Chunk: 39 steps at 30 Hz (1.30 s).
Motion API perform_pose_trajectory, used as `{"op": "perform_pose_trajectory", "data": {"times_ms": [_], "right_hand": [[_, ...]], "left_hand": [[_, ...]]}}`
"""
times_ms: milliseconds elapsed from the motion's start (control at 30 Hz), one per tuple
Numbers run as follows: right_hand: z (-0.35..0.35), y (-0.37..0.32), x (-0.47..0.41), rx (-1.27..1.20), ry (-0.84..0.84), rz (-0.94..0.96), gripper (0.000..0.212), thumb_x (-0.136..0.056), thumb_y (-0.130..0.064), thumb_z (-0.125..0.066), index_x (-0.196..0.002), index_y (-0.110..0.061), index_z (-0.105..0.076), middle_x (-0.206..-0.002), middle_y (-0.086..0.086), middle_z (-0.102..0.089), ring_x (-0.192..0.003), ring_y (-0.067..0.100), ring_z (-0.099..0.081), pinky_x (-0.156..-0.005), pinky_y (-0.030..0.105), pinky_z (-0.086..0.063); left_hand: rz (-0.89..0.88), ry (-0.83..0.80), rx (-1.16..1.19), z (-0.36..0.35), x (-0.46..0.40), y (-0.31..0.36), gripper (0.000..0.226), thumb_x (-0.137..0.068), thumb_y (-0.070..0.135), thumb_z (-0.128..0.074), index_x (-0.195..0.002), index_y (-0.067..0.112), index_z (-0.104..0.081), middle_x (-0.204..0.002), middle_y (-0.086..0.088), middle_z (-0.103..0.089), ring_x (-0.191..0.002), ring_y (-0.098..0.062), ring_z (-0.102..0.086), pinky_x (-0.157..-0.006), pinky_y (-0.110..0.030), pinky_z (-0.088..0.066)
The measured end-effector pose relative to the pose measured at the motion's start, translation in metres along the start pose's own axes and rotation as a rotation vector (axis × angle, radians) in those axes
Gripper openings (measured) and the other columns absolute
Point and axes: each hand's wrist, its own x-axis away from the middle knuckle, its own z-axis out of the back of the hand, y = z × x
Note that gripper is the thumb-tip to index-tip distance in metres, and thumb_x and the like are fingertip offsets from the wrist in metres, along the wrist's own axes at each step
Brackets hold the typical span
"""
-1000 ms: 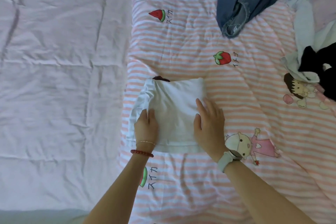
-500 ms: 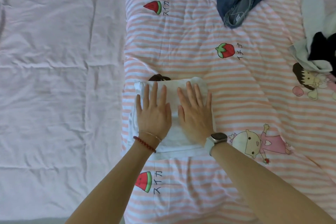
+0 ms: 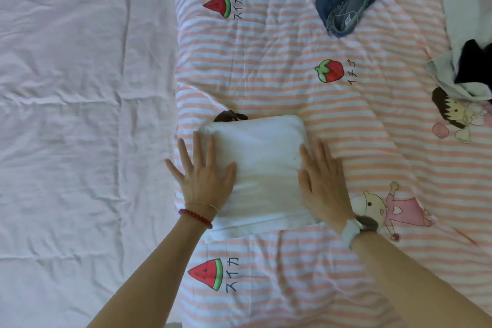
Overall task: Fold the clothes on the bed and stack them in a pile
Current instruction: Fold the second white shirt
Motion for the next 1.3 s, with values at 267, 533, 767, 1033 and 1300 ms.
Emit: {"op": "perform_pose_trajectory", "data": {"times_ms": [267,533,767,1033,1300], "right_hand": [[-0.035,-0.021,0.068,-0.077,-0.024,-0.058,0.052,-0.094,-0.039,-0.005,-0.143,-0.028,0.008,-0.154,0.01,0.014,-0.144,0.027,0.011,-0.117,0.041,-0.003],[-0.016,-0.02,0.081,-0.961,0.112,-0.446,0.028,-0.078,-0.036,-0.068,-0.103,-0.035,-0.056,-0.099,-0.016,-0.061,-0.09,-0.001,-0.059,-0.072,0.013,-0.047],[0.035,-0.003,0.042,-1.199,-0.145,-0.568,0.014,-0.079,-0.011,-0.065,-0.09,-0.015,-0.058,-0.084,0.005,-0.064,-0.065,0.016,-0.059,-0.051,0.023,-0.05],[0.051,0.025,-0.009,-1.332,0.039,-0.526,0.04,-0.087,-0.028,-0.063,-0.123,-0.015,-0.051,-0.114,0.002,-0.063,-0.107,0.024,-0.061,-0.092,0.04,-0.049],[0.019,0.02,0.005,-1.395,-0.028,-0.721,0.036,-0.088,-0.043,-0.057,-0.109,-0.014,-0.059,-0.101,0.002,-0.067,-0.093,0.022,-0.063,-0.083,0.035,-0.05]], "left_hand": [[-0.622,-0.168,-0.266,-0.014,-0.053,0.085,0.058,-0.093,0.056,-0.008,-0.145,0.039,0.009,-0.158,0.001,0.006,-0.144,-0.026,0.007,-0.112,-0.053,0.006],[-0.466,-0.182,-0.125,0.005,-0.089,0.062,0.064,-0.087,0.061,-0.037,-0.141,0.026,-0.034,-0.142,-0.005,-0.041,-0.13,-0.026,-0.036,-0.108,-0.042,-0.023],[-0.333,-0.525,0.081,0.053,-0.106,0.055,0.044,-0.093,0.048,-0.044,-0.112,0.012,-0.061,-0.11,-0.01,-0.064,-0.094,-0.025,-0.058,-0.08,-0.031,-0.044],[0.143,-0.521,0.883,0.025,-0.029,0.024,0.019,-0.094,0.029,-0.05,-0.096,0.012,-0.06,-0.103,-0.014,-0.064,-0.093,-0.026,-0.059,-0.09,-0.043,-0.049],[0.069,-0.348,0.922,0.006,-0.021,0.032,0.039,-0.093,0.025,-0.053,-0.128,0.009,-0.044,-0.114,-0.006,-0.057,-0.099,-0.023,-0.057,-0.085,-0.036,-0.05]]}}
